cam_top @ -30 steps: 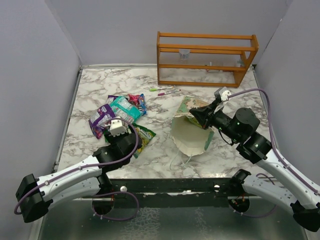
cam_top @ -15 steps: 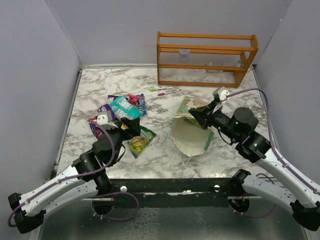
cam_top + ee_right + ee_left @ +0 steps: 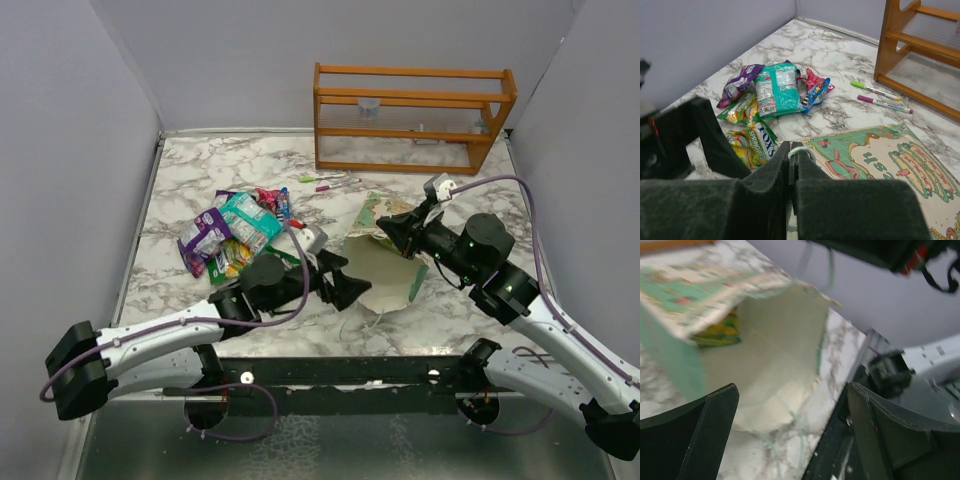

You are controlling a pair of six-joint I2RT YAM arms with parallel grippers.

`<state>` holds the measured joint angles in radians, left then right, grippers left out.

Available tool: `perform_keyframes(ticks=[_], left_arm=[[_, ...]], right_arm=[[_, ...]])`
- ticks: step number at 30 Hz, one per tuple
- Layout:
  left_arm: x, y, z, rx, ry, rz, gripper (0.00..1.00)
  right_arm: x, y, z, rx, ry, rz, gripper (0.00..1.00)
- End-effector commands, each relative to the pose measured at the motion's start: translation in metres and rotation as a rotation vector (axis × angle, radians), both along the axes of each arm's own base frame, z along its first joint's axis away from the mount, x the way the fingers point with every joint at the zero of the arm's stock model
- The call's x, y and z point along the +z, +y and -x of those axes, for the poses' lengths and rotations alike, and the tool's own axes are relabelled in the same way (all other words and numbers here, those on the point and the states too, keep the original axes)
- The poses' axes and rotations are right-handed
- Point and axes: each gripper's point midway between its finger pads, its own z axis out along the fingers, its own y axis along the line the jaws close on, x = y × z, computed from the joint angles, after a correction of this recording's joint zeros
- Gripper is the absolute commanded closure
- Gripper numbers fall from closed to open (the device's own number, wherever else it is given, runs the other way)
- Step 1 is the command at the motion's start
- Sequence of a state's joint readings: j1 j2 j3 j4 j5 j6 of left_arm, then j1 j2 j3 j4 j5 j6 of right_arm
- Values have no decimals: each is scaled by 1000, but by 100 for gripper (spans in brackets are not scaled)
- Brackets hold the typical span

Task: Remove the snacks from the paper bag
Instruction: Take out the snack from the paper bag.

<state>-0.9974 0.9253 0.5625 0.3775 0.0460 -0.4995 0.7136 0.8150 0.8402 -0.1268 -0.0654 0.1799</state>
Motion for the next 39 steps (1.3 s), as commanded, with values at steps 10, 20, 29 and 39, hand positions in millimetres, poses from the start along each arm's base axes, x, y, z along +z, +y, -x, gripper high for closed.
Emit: perform_keyframes(ticks=[10,20,29,39], left_arm=[[-75,-80,7,87,-137,-447,17],[-104,-81,-17,183,-190,-418,21],[-142,-98,-49,245,-277,-534,13],[-162,-113,-95,261,-219,-513,20]], right_arm=[[15,2,5,19,-26,-41,98],[19,-7,10,1,-35,-56,98],[25,0,16,45,-33,-81,98],[30,1,21,68,-25,-97,98]])
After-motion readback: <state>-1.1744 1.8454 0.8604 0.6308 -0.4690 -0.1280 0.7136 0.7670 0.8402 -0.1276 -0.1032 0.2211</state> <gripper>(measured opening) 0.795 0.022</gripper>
